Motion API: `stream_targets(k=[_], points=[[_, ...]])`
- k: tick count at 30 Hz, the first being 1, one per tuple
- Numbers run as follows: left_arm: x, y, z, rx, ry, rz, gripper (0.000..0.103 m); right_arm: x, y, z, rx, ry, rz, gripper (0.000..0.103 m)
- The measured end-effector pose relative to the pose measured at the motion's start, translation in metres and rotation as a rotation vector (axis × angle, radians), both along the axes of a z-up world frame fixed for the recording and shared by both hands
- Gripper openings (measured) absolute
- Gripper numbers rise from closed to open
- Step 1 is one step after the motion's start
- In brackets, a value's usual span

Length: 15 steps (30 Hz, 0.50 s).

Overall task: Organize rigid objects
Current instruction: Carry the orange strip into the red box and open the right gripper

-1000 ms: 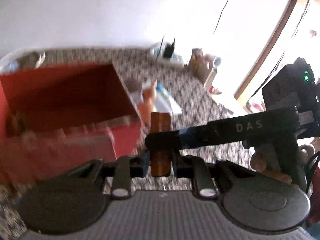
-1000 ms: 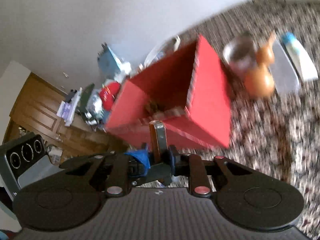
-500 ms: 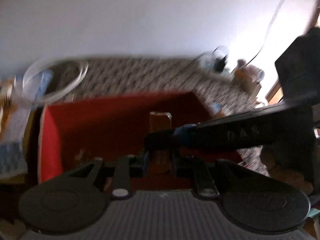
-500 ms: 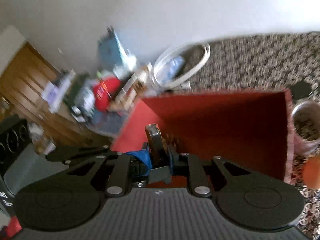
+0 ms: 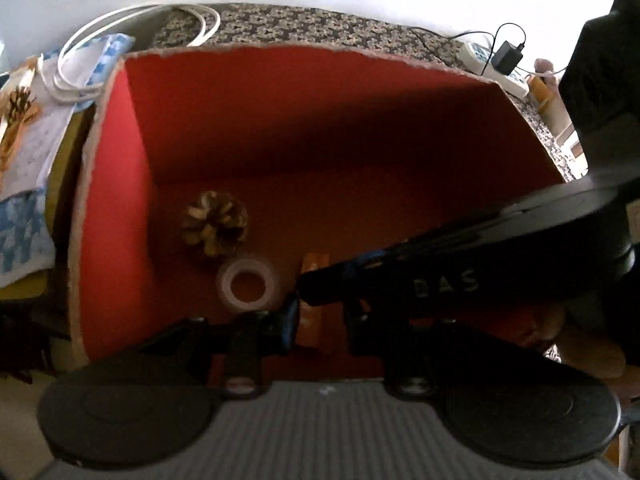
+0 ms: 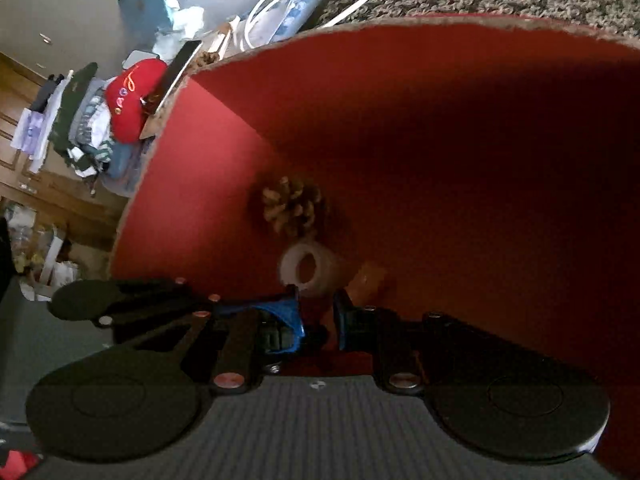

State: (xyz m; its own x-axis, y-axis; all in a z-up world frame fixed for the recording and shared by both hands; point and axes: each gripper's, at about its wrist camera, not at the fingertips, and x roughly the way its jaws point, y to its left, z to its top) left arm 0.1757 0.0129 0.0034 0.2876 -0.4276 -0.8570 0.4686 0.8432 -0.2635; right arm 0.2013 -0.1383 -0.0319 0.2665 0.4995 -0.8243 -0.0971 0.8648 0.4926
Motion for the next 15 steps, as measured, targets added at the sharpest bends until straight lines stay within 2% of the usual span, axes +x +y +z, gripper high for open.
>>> stream_targets(k=[6, 8, 15], points=[[-0.004, 0.002, 0.009, 0.027, -0.059, -0.015, 0.02, -0.002, -0.012, 0.0, 0.043, 0.0, -0.045, 0.001], [-0.004, 0.002, 0.011, 0.035, -0.074, -0.011, 0.02, -0.004, -0.013, 0.001, 0.042, -0.014, -0.062, 0.005], [-0.006, 0.004, 0.021, 0.071, -0.117, 0.036, 0.024, -0.017, -0.006, 0.01, -0.051, -0.102, -0.088, 0.006]])
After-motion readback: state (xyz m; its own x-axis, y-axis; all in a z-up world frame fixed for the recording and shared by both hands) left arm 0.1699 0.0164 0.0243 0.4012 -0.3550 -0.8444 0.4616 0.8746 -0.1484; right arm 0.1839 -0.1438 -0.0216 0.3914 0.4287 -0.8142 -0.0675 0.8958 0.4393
